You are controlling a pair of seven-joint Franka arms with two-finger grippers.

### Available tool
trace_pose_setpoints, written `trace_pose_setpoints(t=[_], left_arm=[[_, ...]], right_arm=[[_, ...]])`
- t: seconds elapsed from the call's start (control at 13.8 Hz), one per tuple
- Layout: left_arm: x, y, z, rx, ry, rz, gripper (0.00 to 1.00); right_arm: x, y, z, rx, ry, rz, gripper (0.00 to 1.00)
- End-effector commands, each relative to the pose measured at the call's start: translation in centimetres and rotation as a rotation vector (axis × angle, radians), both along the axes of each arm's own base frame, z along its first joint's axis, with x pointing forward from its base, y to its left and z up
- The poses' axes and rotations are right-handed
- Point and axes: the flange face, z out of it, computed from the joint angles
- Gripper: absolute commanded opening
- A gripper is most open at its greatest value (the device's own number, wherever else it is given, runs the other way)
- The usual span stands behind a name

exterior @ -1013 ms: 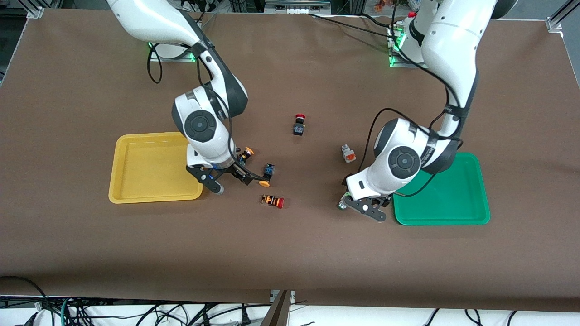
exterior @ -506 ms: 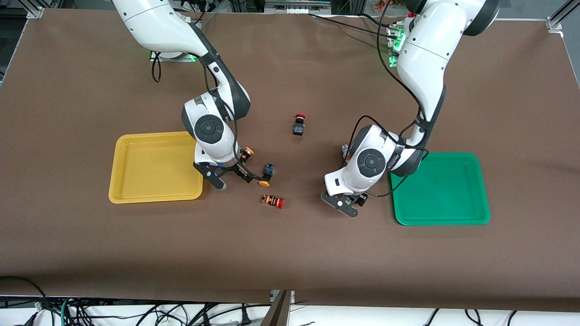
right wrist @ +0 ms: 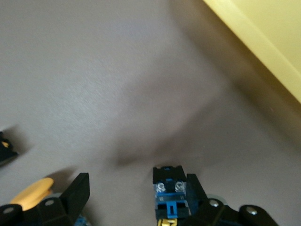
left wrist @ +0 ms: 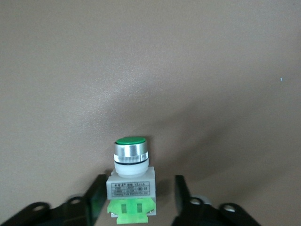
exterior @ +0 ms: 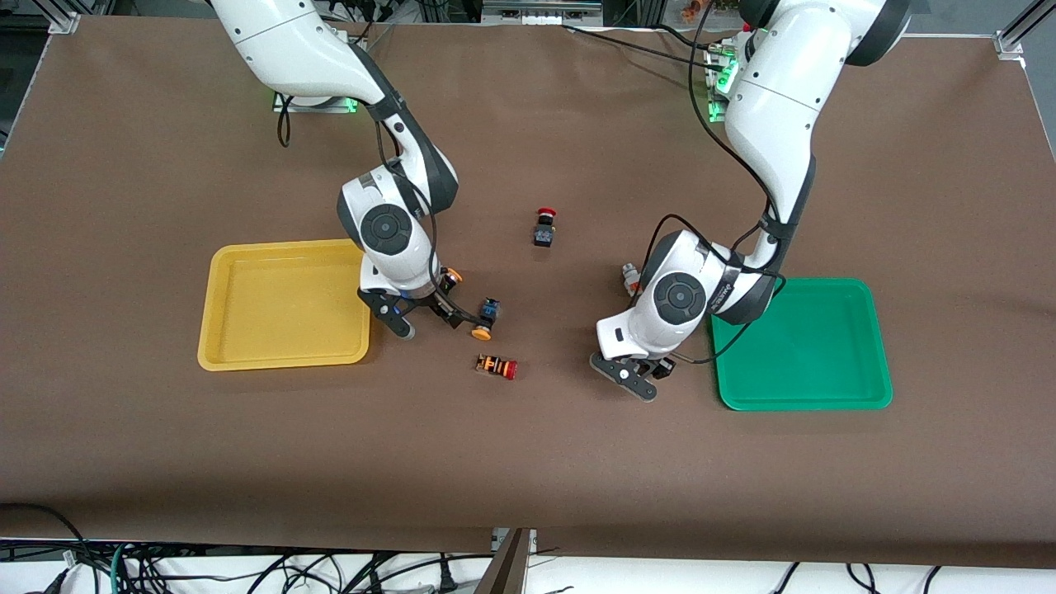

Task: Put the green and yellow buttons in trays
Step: 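Close both grippers on the yellow-capped and green-label buttons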

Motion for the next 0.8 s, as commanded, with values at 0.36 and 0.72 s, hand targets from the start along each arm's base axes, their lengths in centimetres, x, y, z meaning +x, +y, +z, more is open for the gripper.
trace_pose_setpoints(t=[0.36,0.72], left_arm=[[0.7,6.8,7.8,0.096,0.188,0.061,0.03],[0.1,19.8,9.2,0.191,0.436,0.113,0.05]], right_arm=[[-2.8,0.2,-2.5,-0.019,0.039,0.002,0.91],[-3.5,0.7,-3.2,-0.021,0.041,0.014,0.61]])
